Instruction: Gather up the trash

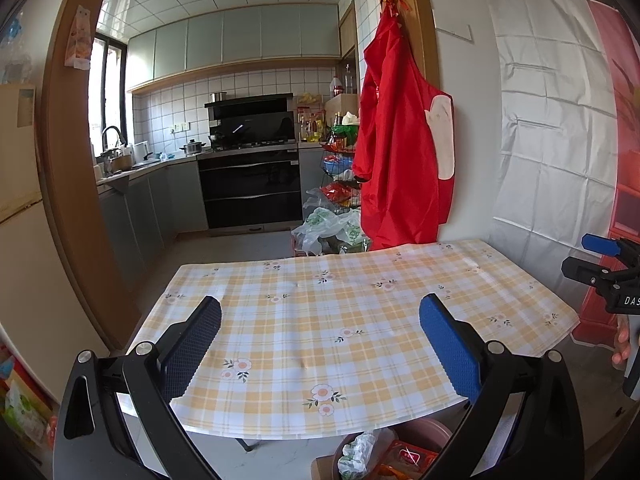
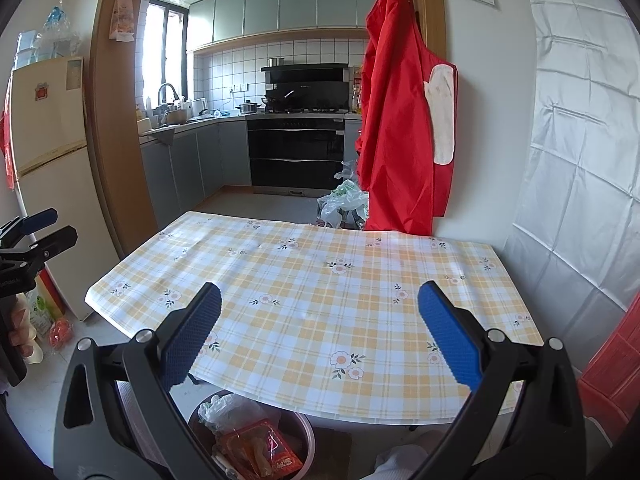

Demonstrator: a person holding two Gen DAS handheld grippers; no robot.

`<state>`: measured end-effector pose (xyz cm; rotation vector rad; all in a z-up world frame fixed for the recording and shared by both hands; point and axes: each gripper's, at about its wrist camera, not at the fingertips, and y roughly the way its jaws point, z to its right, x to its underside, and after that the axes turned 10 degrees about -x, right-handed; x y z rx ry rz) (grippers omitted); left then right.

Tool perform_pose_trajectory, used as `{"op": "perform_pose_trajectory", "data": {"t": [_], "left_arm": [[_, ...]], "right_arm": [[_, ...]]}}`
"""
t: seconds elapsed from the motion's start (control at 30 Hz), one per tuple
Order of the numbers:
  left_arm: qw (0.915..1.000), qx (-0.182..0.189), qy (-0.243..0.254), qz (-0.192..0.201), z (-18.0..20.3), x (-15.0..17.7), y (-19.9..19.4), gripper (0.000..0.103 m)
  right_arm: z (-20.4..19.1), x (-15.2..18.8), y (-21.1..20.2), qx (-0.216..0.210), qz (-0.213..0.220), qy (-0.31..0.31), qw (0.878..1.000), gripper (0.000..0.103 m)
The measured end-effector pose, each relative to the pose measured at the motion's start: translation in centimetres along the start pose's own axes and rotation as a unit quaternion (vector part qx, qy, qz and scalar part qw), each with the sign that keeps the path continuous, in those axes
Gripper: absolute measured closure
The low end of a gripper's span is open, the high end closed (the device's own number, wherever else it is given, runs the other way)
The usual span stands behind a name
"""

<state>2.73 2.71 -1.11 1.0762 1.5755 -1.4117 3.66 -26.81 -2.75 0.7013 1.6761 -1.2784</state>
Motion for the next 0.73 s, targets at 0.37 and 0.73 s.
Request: {"op": "perform_pose_trajectory", "data": {"t": [0.37, 0.73], "left_arm": [[1.0, 0.002, 0.001, 0.0, -0.02, 0.06, 0.01, 0.006], [1.0, -0.007, -0.002, -0.005, -0.09, 0.26, 0.04, 0.006]], "right_arm": [[0.08, 0.07, 0.08, 0.001, -0.002, 0.001, 1.0, 0.006], [0.32, 0.51, 0.3, 0.002, -0.005, 0.001, 1.0, 0.006]]}}
